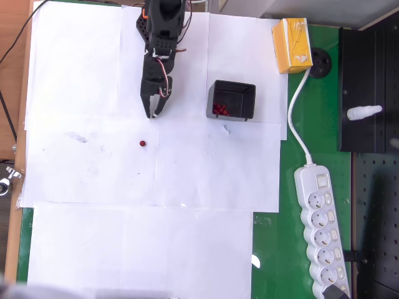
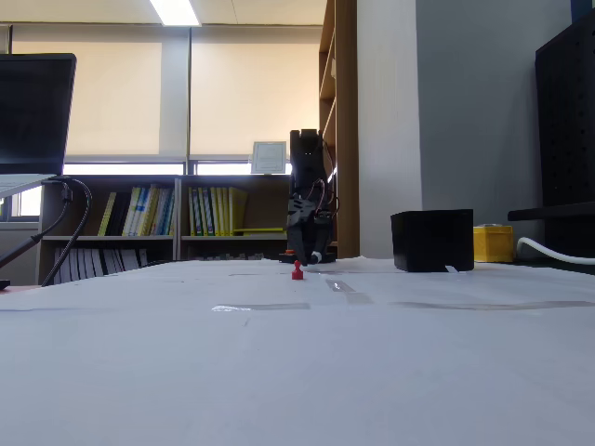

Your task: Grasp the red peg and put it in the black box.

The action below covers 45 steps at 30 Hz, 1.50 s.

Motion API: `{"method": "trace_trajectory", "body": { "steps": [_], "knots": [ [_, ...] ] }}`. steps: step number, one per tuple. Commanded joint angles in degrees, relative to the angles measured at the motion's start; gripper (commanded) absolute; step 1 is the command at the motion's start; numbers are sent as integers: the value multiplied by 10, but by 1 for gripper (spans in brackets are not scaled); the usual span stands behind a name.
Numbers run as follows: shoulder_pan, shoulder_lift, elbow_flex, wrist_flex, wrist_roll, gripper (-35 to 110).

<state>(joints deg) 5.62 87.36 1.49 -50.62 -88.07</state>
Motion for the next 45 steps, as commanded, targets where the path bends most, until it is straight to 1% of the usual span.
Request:
{"method": "trace_trajectory", "body": {
  "steps": [1, 7, 17, 21, 25, 28, 30, 36, 40, 45],
  "knots": [
    [13, 12, -45, -55, 3, 0],
    [8, 96, -25, -130, 0, 0],
    [25, 236, 13, -250, -42, 0],
    [33, 272, 33, -277, -57, 0],
    [36, 279, 38, -283, -47, 0],
    [42, 274, 38, -261, -54, 1],
    [42, 273, 37, -253, -65, 5],
    [47, 280, 56, -252, -55, 5],
    [48, 289, 85, -248, -54, 12],
    [47, 312, 131, -253, -40, 15]
  ]
}}
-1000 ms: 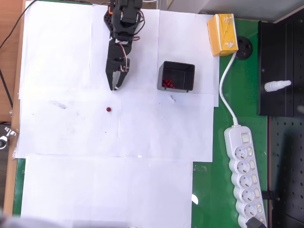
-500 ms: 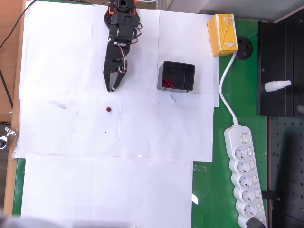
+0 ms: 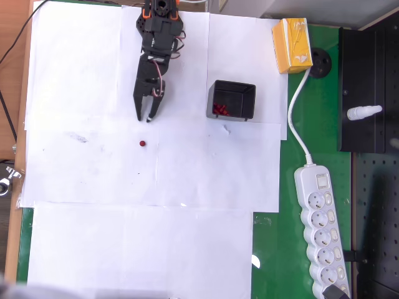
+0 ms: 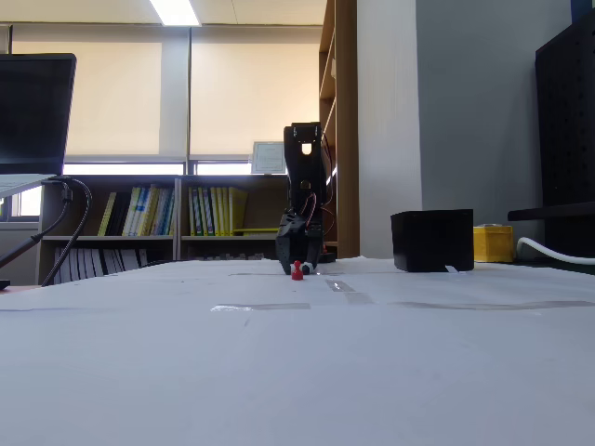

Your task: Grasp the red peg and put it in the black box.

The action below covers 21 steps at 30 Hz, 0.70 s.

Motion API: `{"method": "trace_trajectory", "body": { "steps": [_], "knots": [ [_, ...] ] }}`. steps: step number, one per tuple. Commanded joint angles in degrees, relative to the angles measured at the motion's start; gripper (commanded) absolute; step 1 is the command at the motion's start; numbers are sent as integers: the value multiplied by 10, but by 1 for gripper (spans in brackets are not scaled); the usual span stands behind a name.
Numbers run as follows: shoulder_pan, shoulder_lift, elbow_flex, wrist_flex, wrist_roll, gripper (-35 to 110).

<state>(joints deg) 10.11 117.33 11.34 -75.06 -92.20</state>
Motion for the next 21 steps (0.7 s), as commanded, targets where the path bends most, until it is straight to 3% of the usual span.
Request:
{"method": "trace_trajectory", "body": {
  "steps": [1, 21],
  "knots": [
    [4, 16, 40, -11, 4, 16],
    [14, 20, 91, 17, 3, 35]
  ]
}}
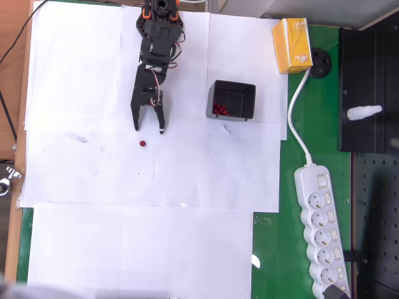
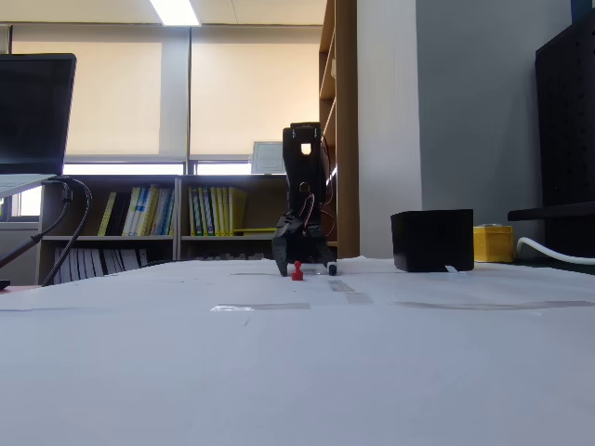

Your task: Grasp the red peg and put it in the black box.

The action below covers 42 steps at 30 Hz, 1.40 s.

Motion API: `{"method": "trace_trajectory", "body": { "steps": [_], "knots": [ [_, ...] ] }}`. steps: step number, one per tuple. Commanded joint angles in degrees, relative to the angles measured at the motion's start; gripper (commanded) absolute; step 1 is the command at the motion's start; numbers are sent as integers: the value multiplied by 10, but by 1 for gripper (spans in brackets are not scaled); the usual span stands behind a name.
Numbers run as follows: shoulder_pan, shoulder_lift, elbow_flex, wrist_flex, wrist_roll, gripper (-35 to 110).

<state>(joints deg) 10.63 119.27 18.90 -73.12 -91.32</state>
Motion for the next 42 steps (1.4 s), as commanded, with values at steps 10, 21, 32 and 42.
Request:
{"method": "trace_trajectory", "body": {
  "steps": [10, 21, 32, 42],
  "knots": [
    [22, 4, 16, -10, 1, 45],
    [14, 11, 33, -8, 4, 45],
    [9, 28, 57, -20, -3, 45],
    [5, 74, 106, -56, 1, 45]
  ]
}}
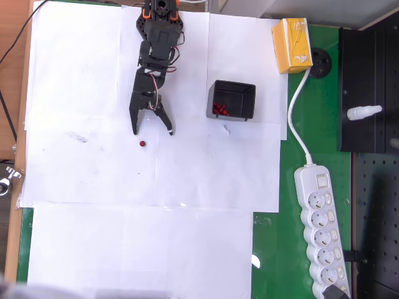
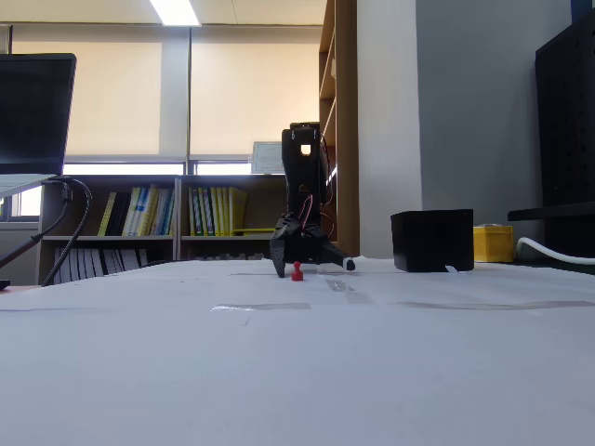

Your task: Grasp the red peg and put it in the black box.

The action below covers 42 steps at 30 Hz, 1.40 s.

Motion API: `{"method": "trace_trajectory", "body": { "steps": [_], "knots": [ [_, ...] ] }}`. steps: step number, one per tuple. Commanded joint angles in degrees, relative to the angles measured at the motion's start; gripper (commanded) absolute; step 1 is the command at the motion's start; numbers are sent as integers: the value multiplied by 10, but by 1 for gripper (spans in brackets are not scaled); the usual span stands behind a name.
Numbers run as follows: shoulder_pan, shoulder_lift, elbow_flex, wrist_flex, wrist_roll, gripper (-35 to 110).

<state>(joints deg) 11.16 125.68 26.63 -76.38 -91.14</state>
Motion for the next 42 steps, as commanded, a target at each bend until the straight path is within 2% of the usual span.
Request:
{"method": "trace_trajectory", "body": {
  "steps": [1, 17, 42],
  "knots": [
    [0, 13, 33, -25, 0, 45],
    [-2, 57, 116, -29, 7, 46],
    [-4, 37, 117, 14, 10, 45]
  ]
}}
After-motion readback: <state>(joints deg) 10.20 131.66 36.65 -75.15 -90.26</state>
